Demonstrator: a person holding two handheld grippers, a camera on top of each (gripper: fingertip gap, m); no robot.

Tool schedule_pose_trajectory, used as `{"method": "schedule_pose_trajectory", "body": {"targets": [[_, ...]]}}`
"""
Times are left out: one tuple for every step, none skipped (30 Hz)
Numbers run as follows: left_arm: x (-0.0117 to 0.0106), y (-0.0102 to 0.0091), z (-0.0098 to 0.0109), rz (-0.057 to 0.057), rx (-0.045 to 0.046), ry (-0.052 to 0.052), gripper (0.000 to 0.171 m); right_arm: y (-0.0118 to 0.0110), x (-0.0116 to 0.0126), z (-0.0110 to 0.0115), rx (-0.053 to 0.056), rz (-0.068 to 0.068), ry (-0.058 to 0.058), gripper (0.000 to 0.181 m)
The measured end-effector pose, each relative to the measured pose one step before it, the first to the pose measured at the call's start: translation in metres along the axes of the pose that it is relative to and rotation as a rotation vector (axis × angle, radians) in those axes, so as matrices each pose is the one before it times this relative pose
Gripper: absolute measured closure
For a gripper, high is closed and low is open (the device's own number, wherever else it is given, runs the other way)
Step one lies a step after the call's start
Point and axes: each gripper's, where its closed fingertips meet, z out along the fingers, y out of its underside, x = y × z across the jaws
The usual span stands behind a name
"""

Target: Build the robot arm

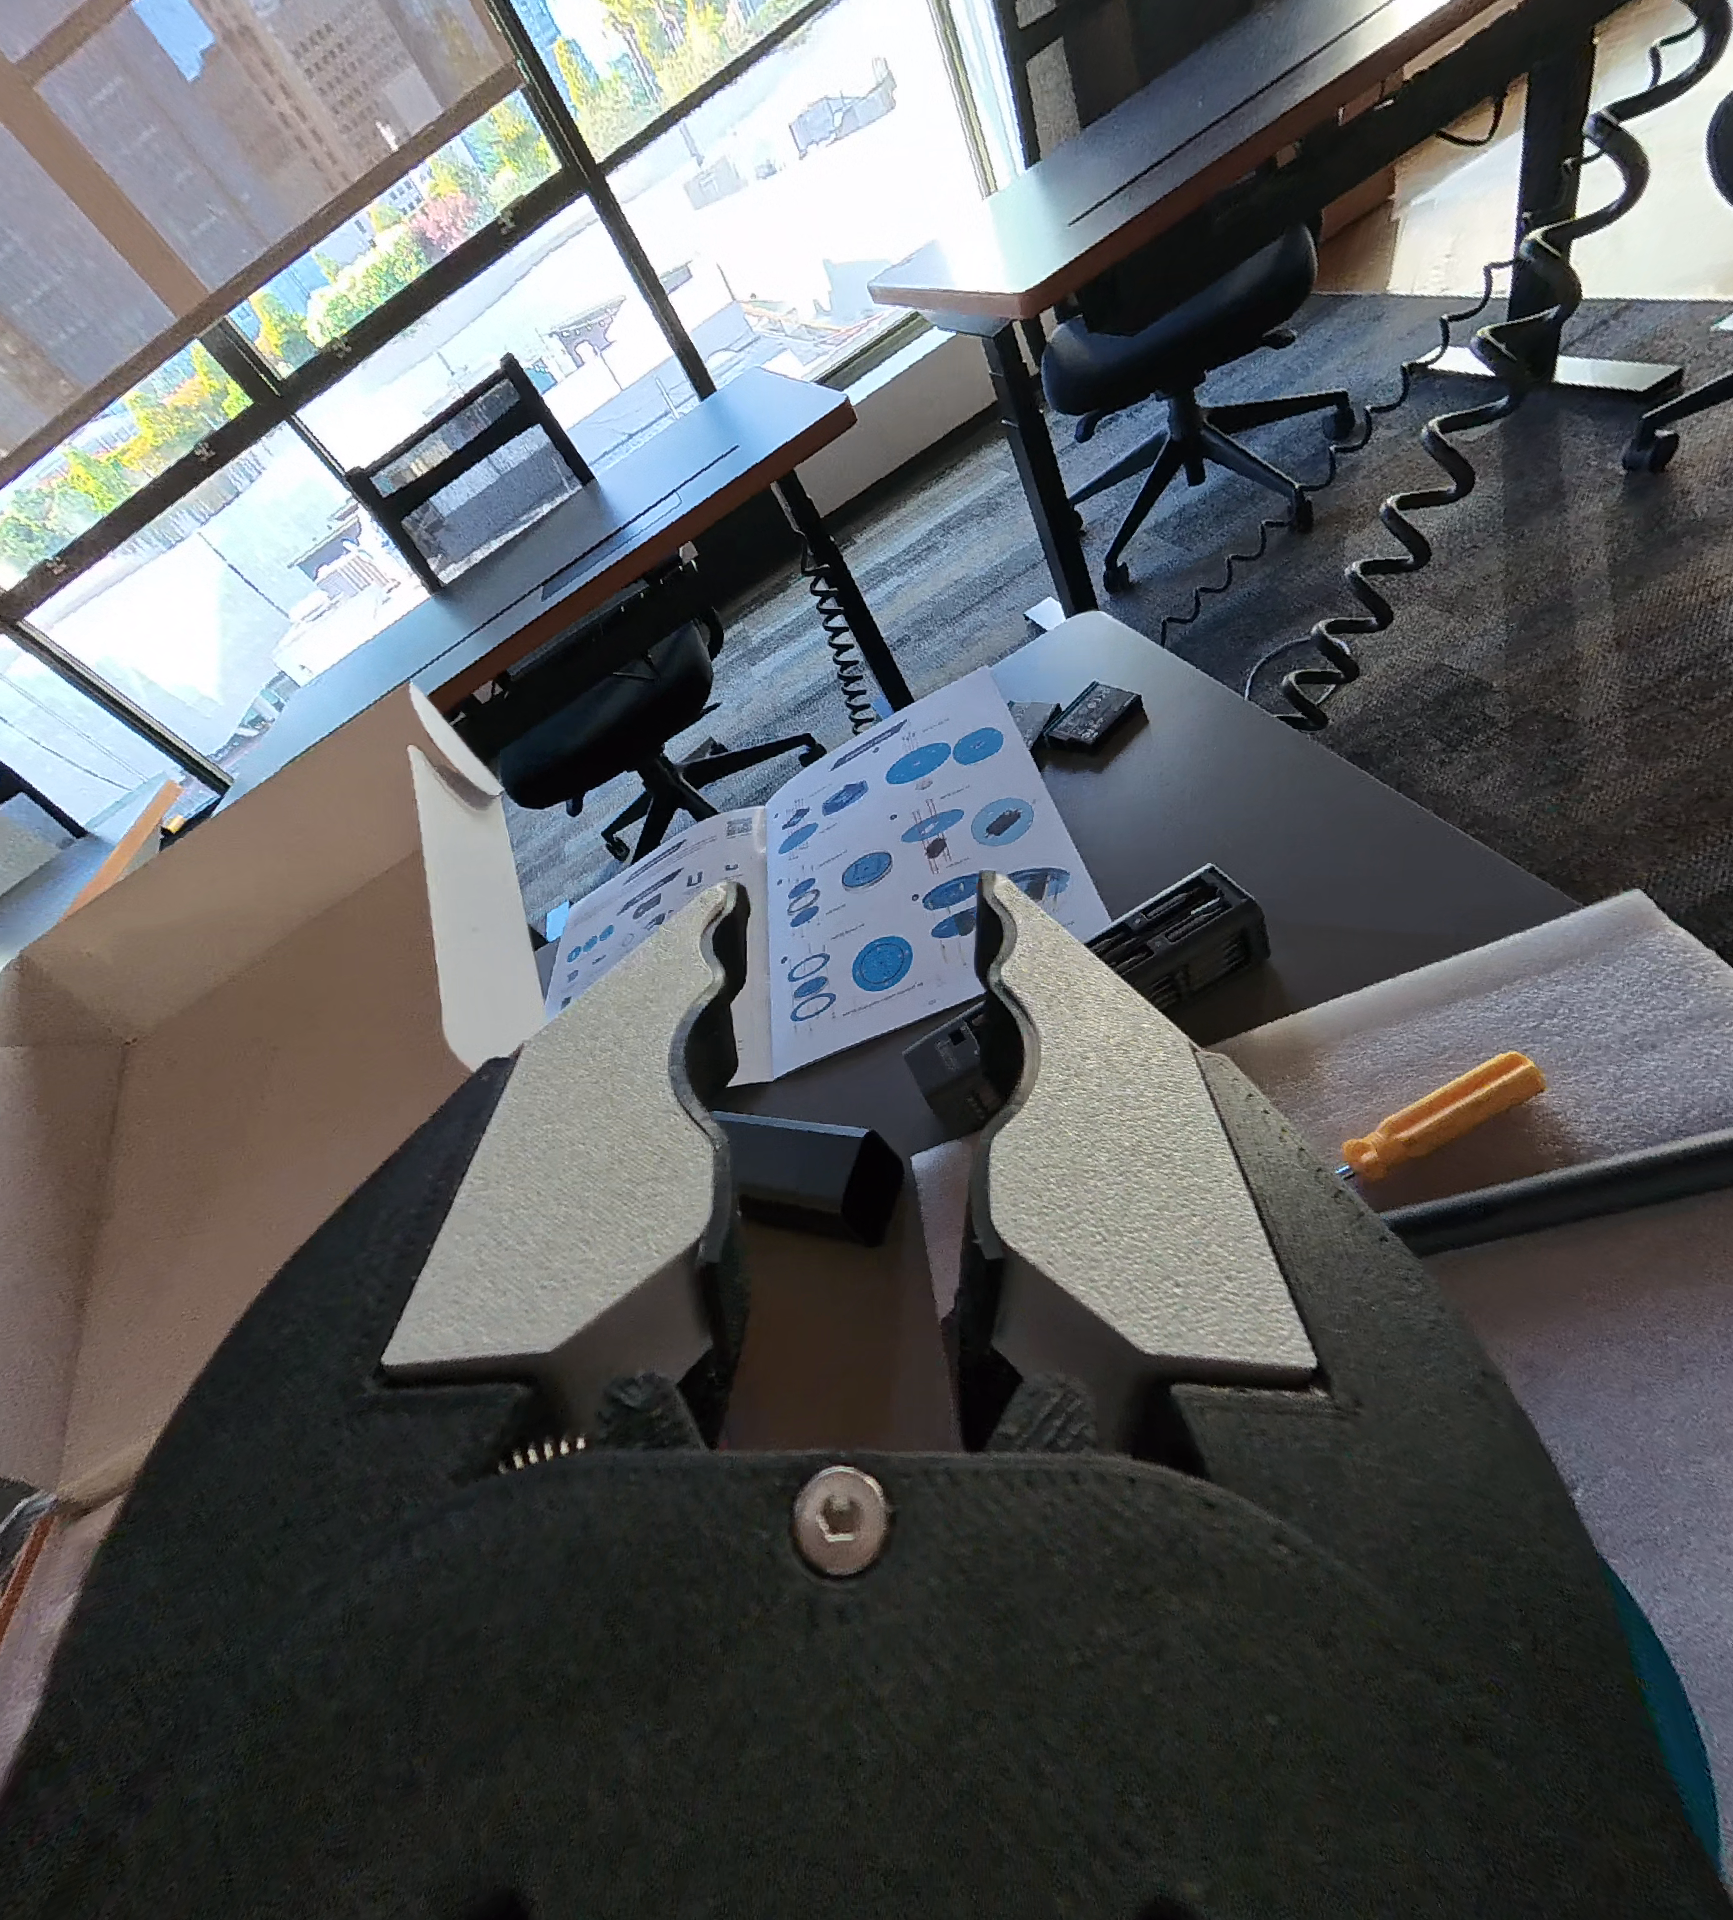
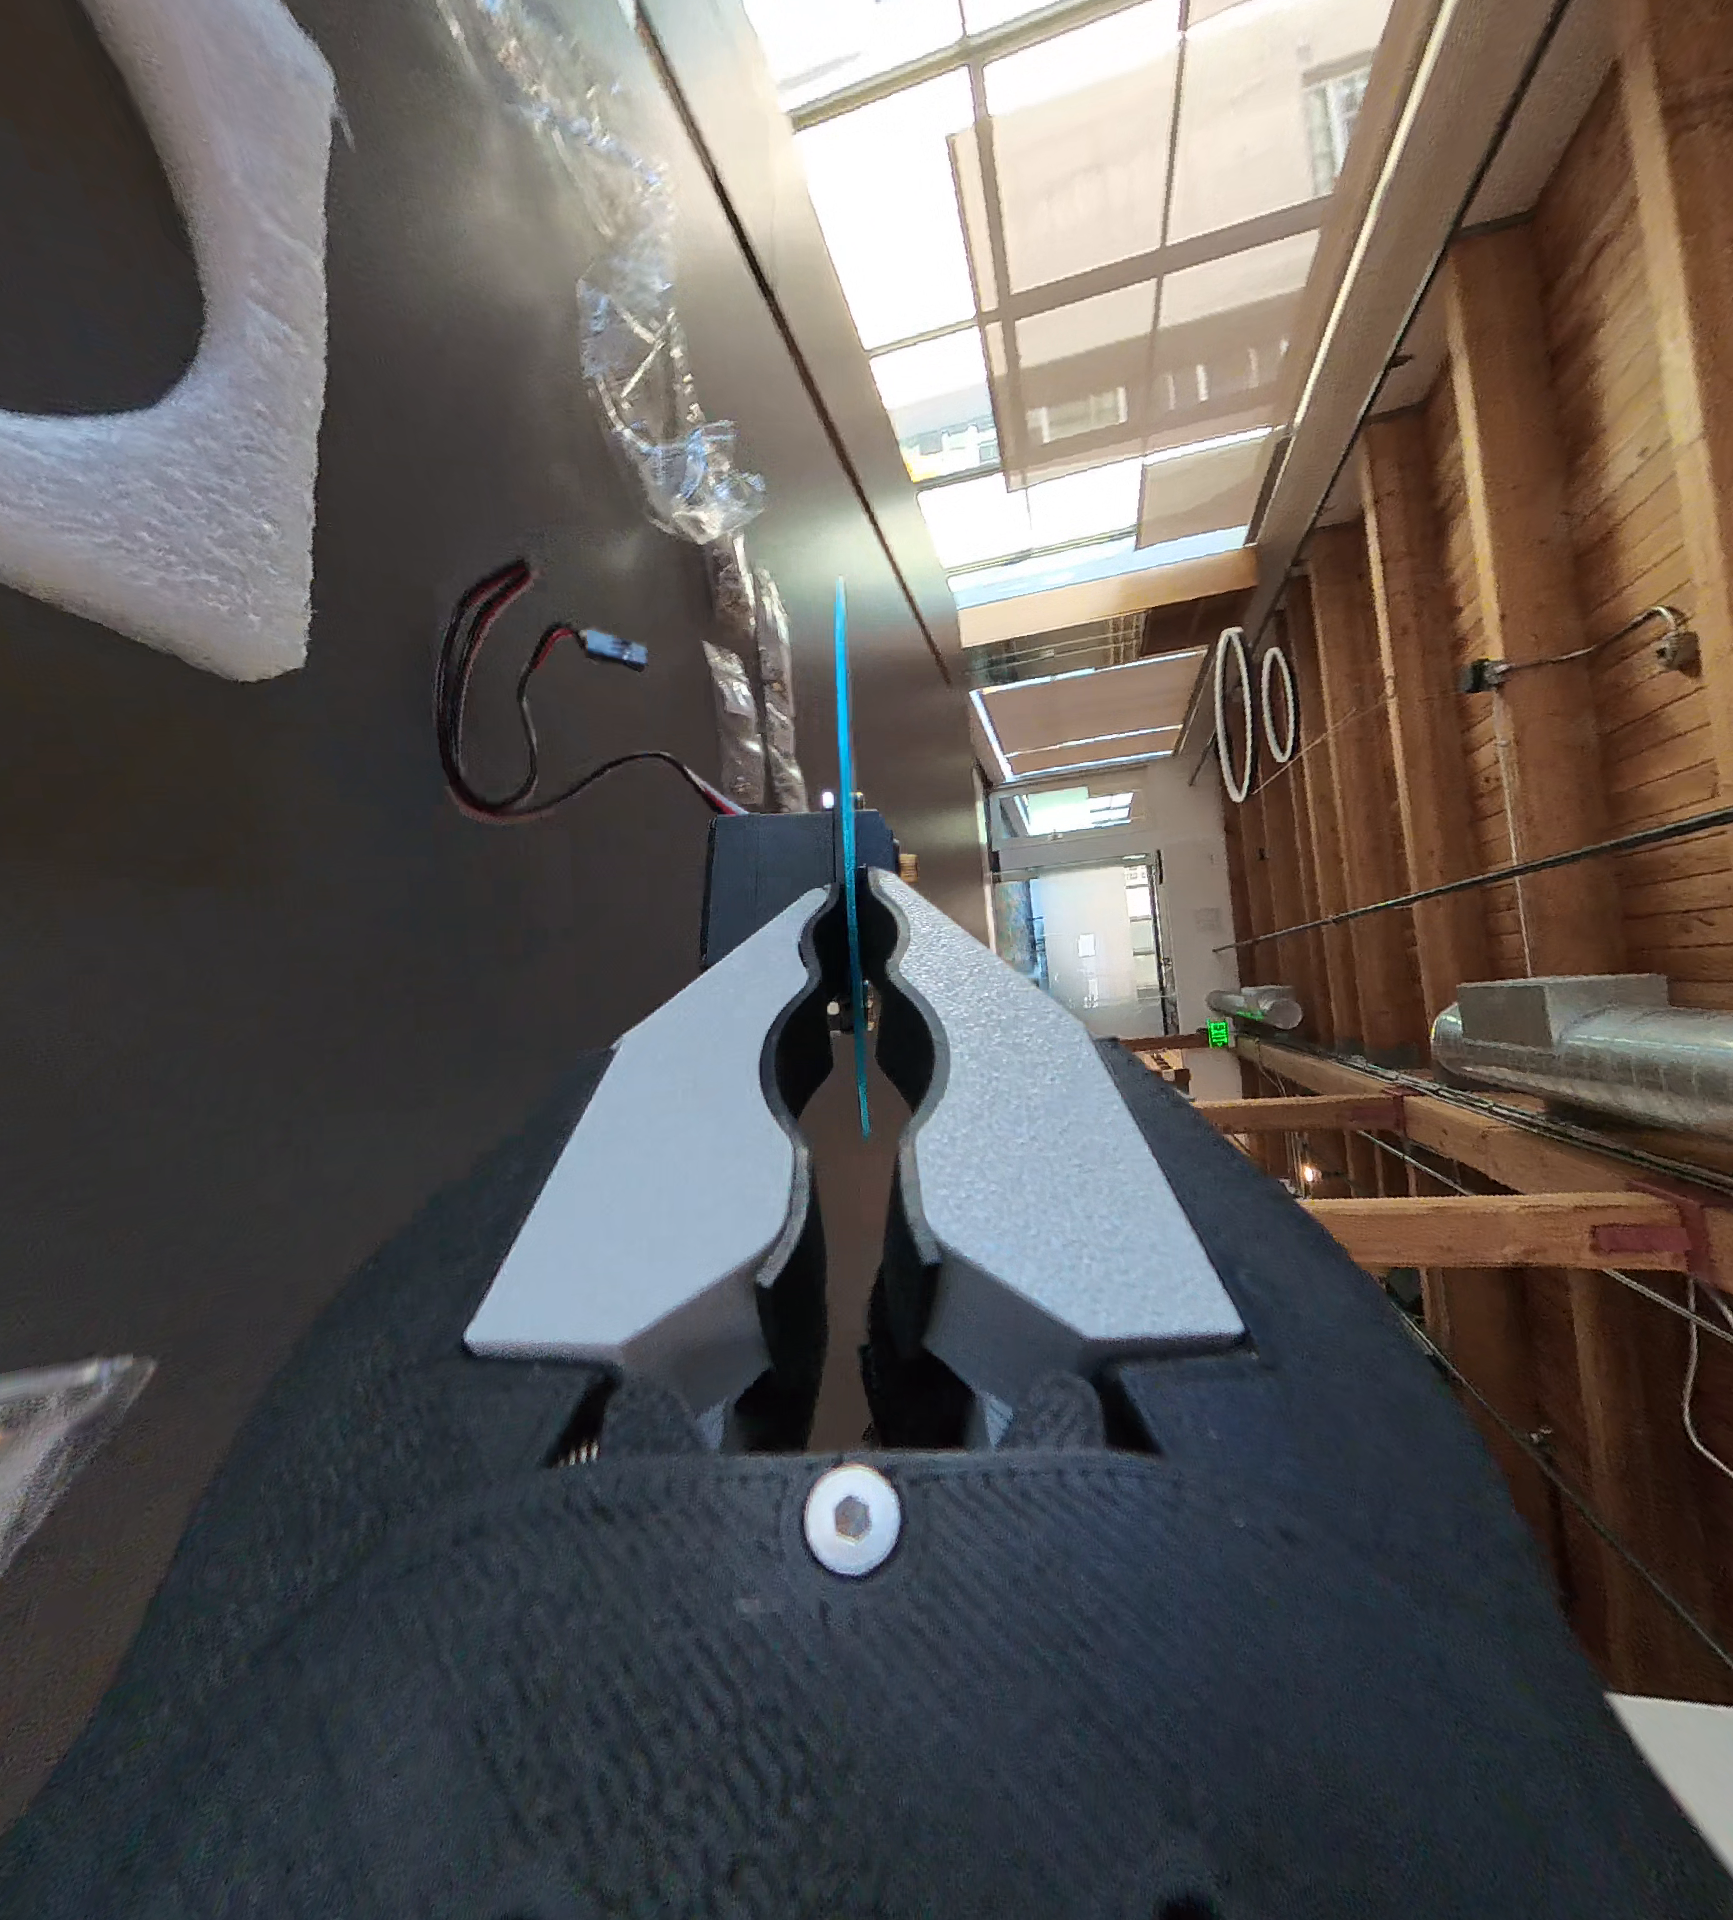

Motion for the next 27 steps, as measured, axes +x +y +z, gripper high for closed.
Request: {"method": "schedule_pose_trajectory", "body": {"targets": [[-0.0014, 0.00002, -0.00226, -0.0012, 0.00341, -0.0015, 0.129, -0.00271, 0.00657, -0.00934, 0.0172, 0.012, 0.0105, 0.18], [-0.00185, -0.00004, -0.0023, -0.0017, 0.0048, -0.0034, 0.129, -0.00389, 0.00779, -0.0109, 0.0217, 0.0125, 0.0132, 0.18], [-0.00181, -0.00024, -0.0022, -0.0045, 0.00654, -0.0022, 0.129, -0.00491, 0.00893, -0.01191, 0.023, 0.0127, 0.0159, 0.18], [-0.00126, -0.0003, -0.00211, -0.0081, 0.00692, 0.0023, 0.129, -0.00569, 0.00954, -0.0129, 0.0228, 0.0148, 0.0157, 0.18], [-0.00046, -0.0007, -0.00192, -0.0095, 0.00739, 0.0054, 0.129, -0.00667, 0.00959, -0.01403, 0.0241, 0.0126, 0.0139, 0.18], [-0.0001, -0.00084, -0.0019, -0.008, 0.0095, 0.0059, 0.128, -0.00853, 0.01027, -0.01511, 0.0312, 0.0108, 0.0183, 0.18], [0.00044, -0.00114, -0.00184, -0.0057, 0.01092, 0.0063, 0.128, -0.00963, 0.01072, -0.01566, 0.0337, 0.0102, 0.0214, 0.18], [0.00103, -0.00114, -0.00155, -0.0047, 0.01041, 0.0079, 0.129, -0.01062, 0.0102, -0.01581, 0.0342, 0.0083, 0.0196, 0.18], [0.00217, -0.00118, -0.00135, -0.005, 0.01026, 0.0123, 0.128, -0.01109, 0.00929, -0.01586, 0.0303, 0.0053, 0.015, 0.18], [0.00348, -0.00135, -0.00139, -0.0057, 0.01089, 0.0182, 0.128, -0.01205, 0.00836, -0.01627, 0.031, 0.0088, 0.0097, 0.18], [0.00442, -0.0015, -0.00135, -0.0067, 0.01195, 0.0226, 0.128, -0.01354, 0.00699, -0.01685, 0.0371, 0.021, 0.0036, 0.18], [0.0051, -0.00153, -0.00154, -0.0067, 0.01334, 0.0255, 0.128, -0.01591, 0.00435, -0.01744, 0.0495, 0.0313, -0.0076, 0.18], [0.00573, -0.00151, -0.00175, -0.0049, 0.01431, 0.0288, 0.128, -0.0176, 0.00125, -0.01745, 0.0591, 0.0414, -0.0184, 0.18], [0.00591, -0.00142, -0.00178, -0.0041, 0.01554, 0.0308, 0.128, -0.01866, -0.00249, -0.01732, 0.0609, 0.0535, -0.027, 0.18], [0.00598, -0.00199, -0.00206, -0.0064, 0.01866, 0.0324, 0.128, -0.01963, -0.00735, -0.01695, 0.0634, 0.0518, -0.037, 0.181], [0.00617, -0.00232, -0.0022, -0.0087, 0.02223, 0.0376, 0.129, -0.0199, -0.0126, -0.01616, 0.0619, 0.043, -0.0439, 0.181], [0.00623, -0.00247, -0.00221, -0.009, 0.02276, 0.0414, 0.129, -0.02, -0.01794, -0.01514, 0.0646, 0.0362, -0.0492, 0.181], [0.00481, -0.00194, -0.00223, -0.0064, 0.02131, 0.0382, 0.13, -0.01957, -0.02301, -0.01366, 0.0684, 0.0319, -0.0572, 0.181], [0.00266, -0.00177, -0.00258, -0.0006, 0.02161, 0.0299, 0.131, -0.0183, -0.02726, -0.01139, 0.0685, 0.0351, -0.0629, 0.181], [0.00083, -0.00147, -0.00338, 0.0041, 0.02237, 0.0248, 0.134, -0.01587, -0.03105, -0.00846, 0.0648, 0.0376, -0.0692, 0.181], [0.00064, -0.0007, -0.00451, 0.0027, 0.01978, 0.0288, 0.137, -0.01228, -0.03325, -0.00502, 0.0573, 0.0481, -0.0729, 0.181], [0.00124, -0.00014, -0.00586, -0.0067, 0.01706, 0.0344, 0.14, -0.00739, -0.03529, -0.00154, 0.0484, 0.0588, -0.0734, 0.181], [0.00079, 0.00028, -0.00738, -0.0169, 0.01747, 0.0322, 0.141, -0.00168, -0.03708, 0.00193, 0.0361, 0.0465, -0.0745, 0.181], [0.00025, 0.00107, -0.00874, -0.0223, 0.01524, 0.0267, 0.142, 0.00359, -0.03792, 0.00504, 0.0249, 0.0304, -0.0693, 0.181], [0.00002, 0.00231, -0.00985, -0.0208, 0.00979, 0.0233, 0.144, 0.00736, -0.03711, 0.00744, 0.0263, 0.0257, -0.0633, 0.181], [0.00034, 0.00356, -0.01034, -0.0124, 0.00319, 0.0218, 0.147, 0.01185, -0.03584, 0.0095, 0.0185, 0.0322, -0.0581, 0.181], [0.00173, 0.00516, -0.01045, -0.0006, -0.00509, 0.0268, 0.154, 0.01527, -0.03416, 0.0105, 0.0132, 0.0297, -0.0551, 0.181]]}}
